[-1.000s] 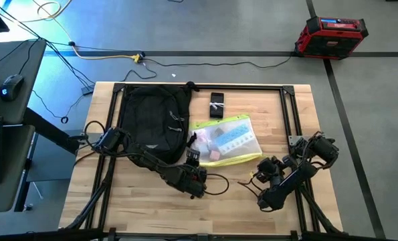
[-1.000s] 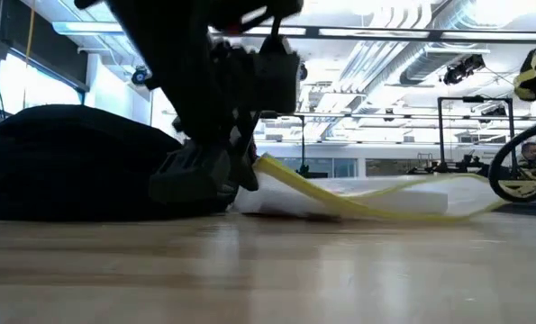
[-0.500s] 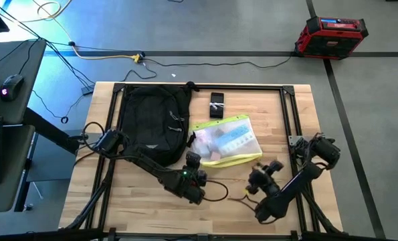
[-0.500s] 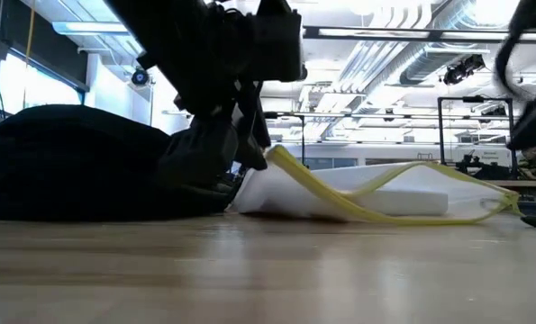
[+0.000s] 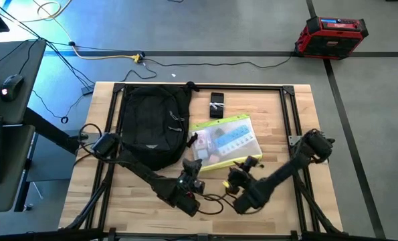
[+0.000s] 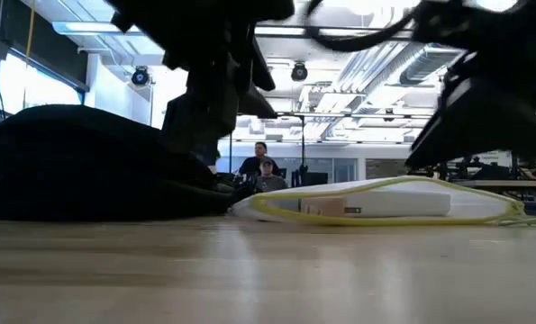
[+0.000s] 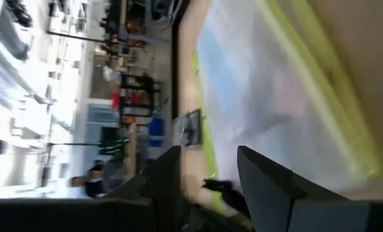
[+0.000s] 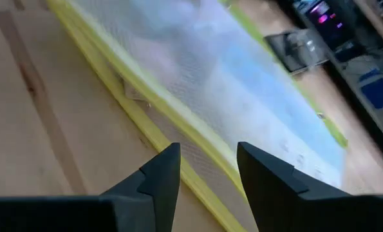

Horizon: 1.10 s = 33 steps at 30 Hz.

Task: Unpack backpack
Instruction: Remove the pink charger adapter from the transparent zip bag

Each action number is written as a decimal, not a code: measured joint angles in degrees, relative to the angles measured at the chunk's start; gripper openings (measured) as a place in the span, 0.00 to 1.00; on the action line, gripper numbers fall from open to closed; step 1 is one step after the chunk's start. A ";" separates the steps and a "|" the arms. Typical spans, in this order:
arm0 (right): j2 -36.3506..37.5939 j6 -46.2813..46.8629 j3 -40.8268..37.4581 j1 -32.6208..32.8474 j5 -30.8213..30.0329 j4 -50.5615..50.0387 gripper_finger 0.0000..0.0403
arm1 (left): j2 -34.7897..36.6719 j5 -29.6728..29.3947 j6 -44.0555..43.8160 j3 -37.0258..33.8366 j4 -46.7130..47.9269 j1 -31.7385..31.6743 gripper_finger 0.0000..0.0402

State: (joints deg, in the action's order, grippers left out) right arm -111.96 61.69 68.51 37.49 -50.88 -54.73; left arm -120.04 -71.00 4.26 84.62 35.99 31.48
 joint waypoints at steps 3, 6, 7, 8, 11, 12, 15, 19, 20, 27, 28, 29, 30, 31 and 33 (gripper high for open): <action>0.00 -6.24 0.00 -2.62 3.80 5.01 0.35 | 1.46 6.34 -3.12 -0.19 -0.01 -1.48 0.33; 0.00 -9.31 0.00 -3.58 5.01 8.39 0.35 | 2.20 13.44 -6.46 -1.09 0.13 -3.62 0.33; 0.00 -9.71 0.00 -3.53 5.12 8.73 0.35 | 2.22 15.23 -7.44 -1.39 0.19 -4.43 0.33; 0.00 -9.83 0.00 -3.33 5.04 8.86 0.35 | 2.22 16.65 -8.22 -1.68 0.55 -5.11 0.33; 0.00 -8.97 -0.60 -1.95 2.62 9.09 0.35 | 2.22 20.43 -9.41 -3.00 0.60 -6.99 0.33; 0.08 -7.93 -1.15 -1.47 2.21 8.66 0.35 | 2.22 21.40 -9.87 -3.50 0.30 -7.54 0.33; 2.07 -3.44 -4.07 -0.25 1.82 8.08 0.35 | 2.20 22.03 -10.57 -4.48 0.20 -8.82 0.33; 7.64 1.29 -10.81 -0.06 1.03 12.58 0.35 | 2.21 26.01 -10.12 -6.23 -4.82 -10.79 0.33; 9.00 1.05 -12.84 -0.49 1.50 15.92 0.35 | 2.14 27.41 -9.63 -6.56 -5.81 -11.40 0.33; 14.84 -14.35 -26.57 -5.77 13.95 52.33 0.35 | 2.16 32.69 -10.23 -6.69 -7.69 -14.99 0.33; 15.01 -15.39 -27.58 -6.85 16.34 55.27 0.35 | 2.16 34.23 -10.22 -6.69 -7.73 -15.34 0.33; 15.08 -15.46 -28.25 -7.98 18.55 56.91 0.35 | 2.16 36.08 -10.24 -6.69 -7.87 -15.65 0.33; 15.08 -15.40 -28.71 -9.08 20.40 57.09 0.35 | 2.03 38.40 -10.37 -6.69 -8.26 -15.97 0.33; 15.01 -15.21 -29.07 -10.03 21.66 56.95 0.35 | 1.81 40.09 -10.53 -6.69 -8.86 -16.25 0.33; 14.97 -15.26 -29.16 -11.44 22.46 56.82 0.35 | 1.54 42.18 -10.63 -6.66 -10.32 -16.57 0.33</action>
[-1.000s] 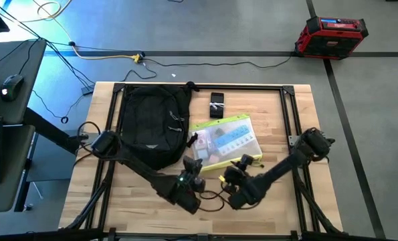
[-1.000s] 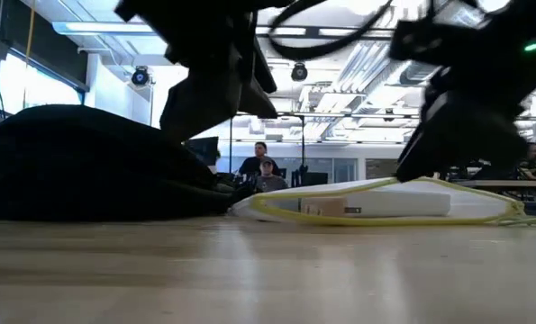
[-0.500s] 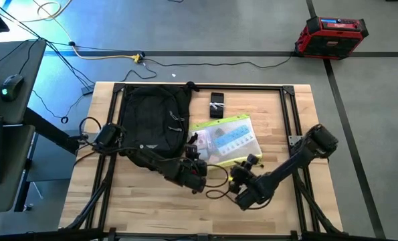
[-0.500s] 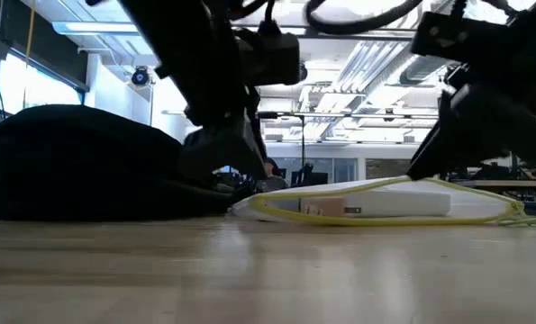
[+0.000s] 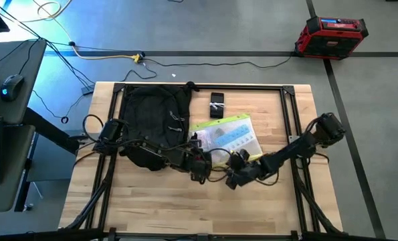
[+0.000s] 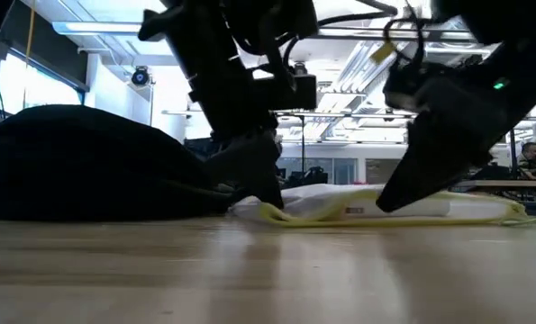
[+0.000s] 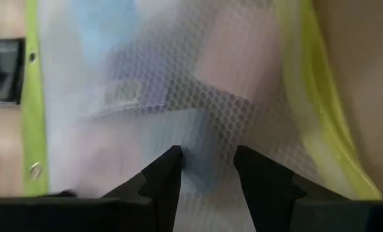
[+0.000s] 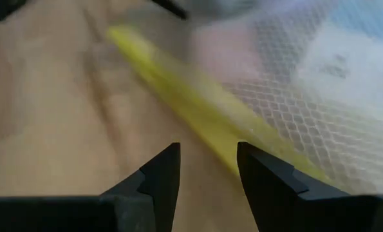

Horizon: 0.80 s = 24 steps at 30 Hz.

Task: Unpack backpack
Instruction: Remove the pink charger adapter from the transparent zip bag

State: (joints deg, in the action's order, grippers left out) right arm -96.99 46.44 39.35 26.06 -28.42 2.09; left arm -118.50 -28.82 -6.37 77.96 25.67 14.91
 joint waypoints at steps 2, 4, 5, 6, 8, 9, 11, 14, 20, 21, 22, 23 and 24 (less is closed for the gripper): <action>0.02 -0.44 0.11 -0.66 0.05 0.71 0.35 | -0.48 0.65 0.43 0.08 -1.14 -0.01 0.33; 0.02 -0.54 0.11 -0.69 0.44 0.64 0.35 | -0.54 0.55 0.41 0.08 -1.23 0.03 0.33; 0.02 -0.61 0.11 -0.54 0.63 0.58 0.35 | -0.54 0.17 0.28 0.08 -1.19 0.09 0.33; 0.02 -0.66 0.11 -0.27 0.67 0.49 0.35 | -0.56 -0.40 0.10 0.08 -1.05 0.30 0.33; 0.02 -0.67 0.11 0.17 0.87 0.30 0.35 | -0.64 -1.26 0.09 0.08 -0.91 0.69 0.33; 0.02 -0.63 0.11 0.36 0.89 0.31 0.35 | -0.67 -1.31 0.51 0.08 -0.89 0.82 0.33; 0.01 -0.56 0.11 0.82 1.19 0.31 0.35 | -0.68 -0.38 1.14 0.08 -0.79 0.86 0.33; -0.31 0.19 0.11 1.13 1.98 -0.57 0.38 | -0.72 1.81 1.25 0.13 -1.13 0.80 0.33; -0.31 1.44 0.11 1.78 1.88 -2.91 0.57 | -0.78 1.88 1.09 0.13 -1.40 0.84 0.33; -0.31 1.49 0.11 1.73 1.87 -3.11 0.60 | -0.78 1.88 1.09 0.13 -1.38 0.86 0.33; -0.31 1.43 0.11 1.61 1.79 -3.27 0.63 | -0.78 1.91 1.09 0.13 -1.38 0.85 0.33; -0.33 1.29 0.11 1.52 1.63 -3.54 0.66 | -0.78 1.94 1.09 0.13 -1.36 0.84 0.33; -0.31 1.30 0.11 1.40 1.64 -3.69 0.67 | -0.80 1.94 1.09 0.13 -1.33 0.84 0.33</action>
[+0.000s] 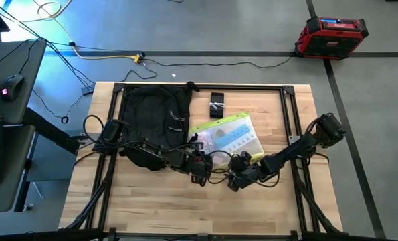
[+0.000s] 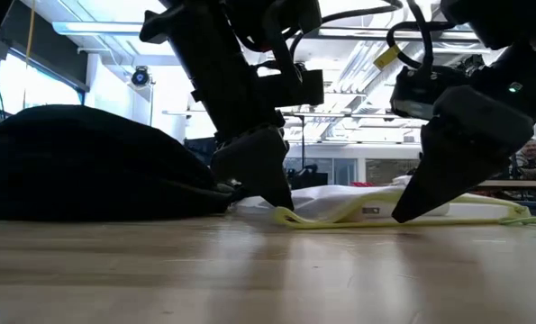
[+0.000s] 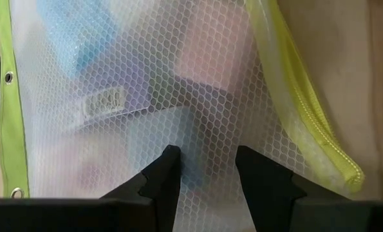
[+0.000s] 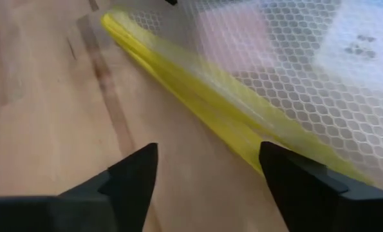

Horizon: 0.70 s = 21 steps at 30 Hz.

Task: Unpack backpack
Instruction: Remove the pink charger adapter from the transparent zip bag

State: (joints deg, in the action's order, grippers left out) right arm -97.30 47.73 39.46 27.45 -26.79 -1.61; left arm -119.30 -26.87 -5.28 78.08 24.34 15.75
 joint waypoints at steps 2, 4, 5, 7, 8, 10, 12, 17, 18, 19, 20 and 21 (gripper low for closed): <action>0.00 0.06 0.00 -0.08 -0.29 -0.02 0.69 | -0.01 0.04 0.21 -0.02 0.00 -0.08 0.33; -0.02 -0.20 0.00 -0.08 -1.03 -0.22 0.69 | -0.01 0.16 0.16 -0.02 0.07 -0.13 0.33; -0.02 0.00 0.02 -0.08 -1.41 -0.75 0.69 | -0.01 0.25 0.04 -0.02 0.04 -0.13 0.33; -0.02 0.92 0.02 -0.08 -2.18 -2.07 0.69 | -0.01 0.64 -0.01 -0.04 0.07 -0.15 0.33; -0.02 1.32 0.02 -0.08 -2.36 -2.72 0.69 | -0.01 0.70 -0.02 -0.04 0.07 -0.15 0.33; -0.02 1.59 0.02 -0.08 -2.89 -3.41 0.68 | -0.03 0.75 0.27 -0.04 0.07 -0.15 0.33; -0.05 1.23 0.02 -0.08 -3.38 -2.76 0.68 | -0.03 0.83 0.41 -0.04 0.04 -0.15 0.33; -0.09 -5.77 0.00 0.15 -1.49 7.77 0.68 | -0.07 0.42 0.38 -0.05 0.85 -0.13 0.33; -0.09 -7.23 0.00 0.29 -1.46 9.21 0.68 | -0.09 0.42 0.32 -0.04 1.08 -0.13 0.33; -0.09 -8.19 0.02 0.36 -1.40 9.82 0.68 | -0.10 0.42 0.29 -0.04 1.31 -0.13 0.33; -0.09 -8.67 0.04 0.38 -1.20 9.70 0.68 | -0.10 0.42 0.33 -0.04 1.49 -0.13 0.33; -0.09 -8.58 0.04 0.36 -1.18 9.25 0.68 | -0.10 0.42 0.42 -0.04 1.59 -0.13 0.33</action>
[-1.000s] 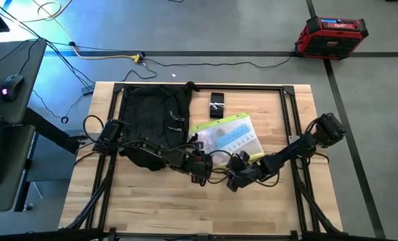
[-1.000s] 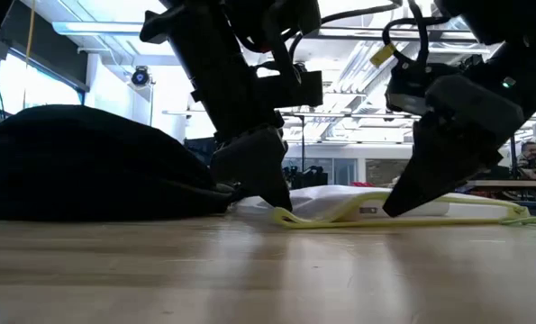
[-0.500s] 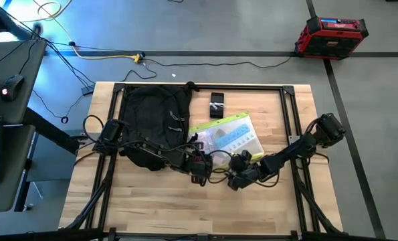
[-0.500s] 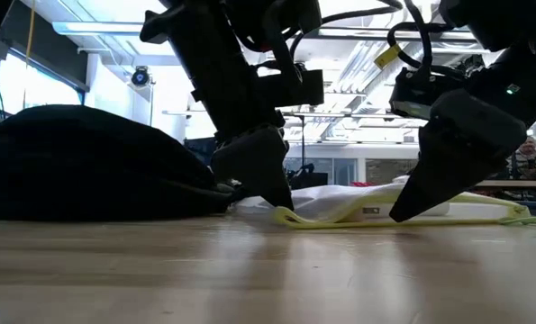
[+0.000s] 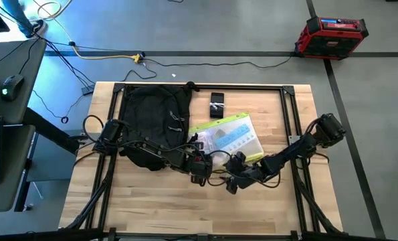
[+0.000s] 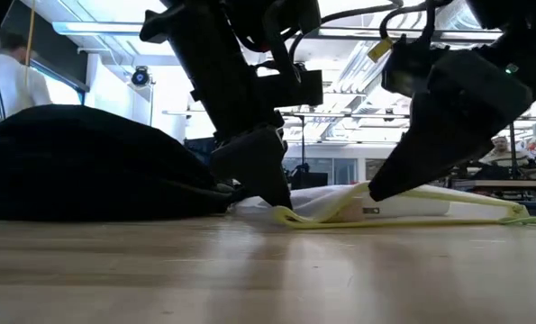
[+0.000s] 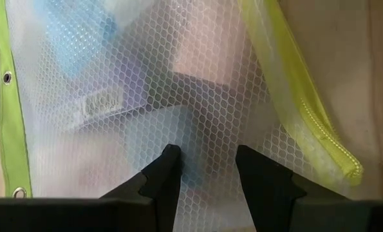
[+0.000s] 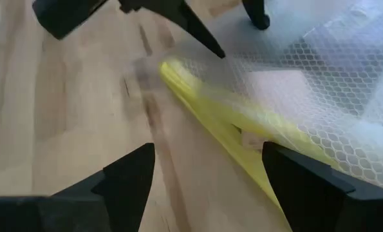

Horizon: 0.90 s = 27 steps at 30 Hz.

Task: Unpack backpack
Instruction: Remove the pink charger adapter from the transparent zip bag

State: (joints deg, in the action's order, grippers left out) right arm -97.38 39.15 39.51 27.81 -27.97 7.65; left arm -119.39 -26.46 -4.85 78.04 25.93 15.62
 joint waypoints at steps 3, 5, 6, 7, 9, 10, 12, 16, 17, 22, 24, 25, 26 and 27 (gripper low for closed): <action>0.00 3.57 0.00 -0.04 0.82 -2.97 0.68 | 0.00 -0.02 -0.01 0.00 0.08 -0.03 0.32; 0.17 6.70 0.00 -0.02 3.08 -5.56 0.68 | 0.00 -0.02 0.01 -0.02 0.22 -0.17 0.30; 0.27 7.56 0.01 -0.02 4.12 -6.55 0.68 | 0.00 -0.02 0.01 -0.02 0.25 -0.18 0.30; 0.31 8.48 0.05 0.00 4.56 -7.54 0.68 | 0.00 -0.06 0.01 -0.02 0.31 -0.24 0.29; 0.34 10.39 0.28 0.00 4.45 -9.85 0.68 | 0.00 -0.05 -0.01 -0.04 0.37 -0.26 0.27; 0.40 11.59 0.61 0.00 4.32 -11.03 0.68 | 0.00 -0.06 -0.01 -0.04 0.38 -0.26 0.26; 0.42 12.64 1.26 0.00 3.62 -13.37 0.68 | 0.00 -0.62 -0.03 -0.04 0.30 -0.26 0.23; 0.33 10.15 2.53 0.00 1.75 -14.76 0.68 | -0.02 -2.14 -0.01 -0.10 -0.23 -0.43 0.19; 0.33 9.46 2.81 -0.04 1.15 -14.49 0.68 | -0.02 -2.14 -0.03 -0.09 -0.21 -0.56 0.18; 0.69 8.83 2.84 -0.02 0.33 -15.68 0.68 | 0.00 -2.12 -0.62 -0.07 -0.20 -1.03 0.12; 1.57 8.80 3.08 0.65 -0.09 -15.94 0.68 | 0.00 -2.21 -0.69 -0.07 -0.19 -1.03 0.11; 2.00 8.70 3.68 1.18 -1.58 -16.92 0.68 | 0.00 -2.32 -0.66 -0.07 -0.19 -0.96 0.10; 2.43 8.59 4.35 1.70 -3.34 -18.50 0.68 | 0.00 -2.41 -0.62 -0.07 -0.22 -0.87 0.09; 2.81 8.80 5.22 2.16 -5.38 -20.82 0.68 | 0.00 -2.54 -0.62 -0.09 -0.23 -0.87 0.08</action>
State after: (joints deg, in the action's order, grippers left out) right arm -94.58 47.96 44.72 29.97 -33.35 -13.17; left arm -119.39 -29.00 -5.48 77.95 25.70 14.74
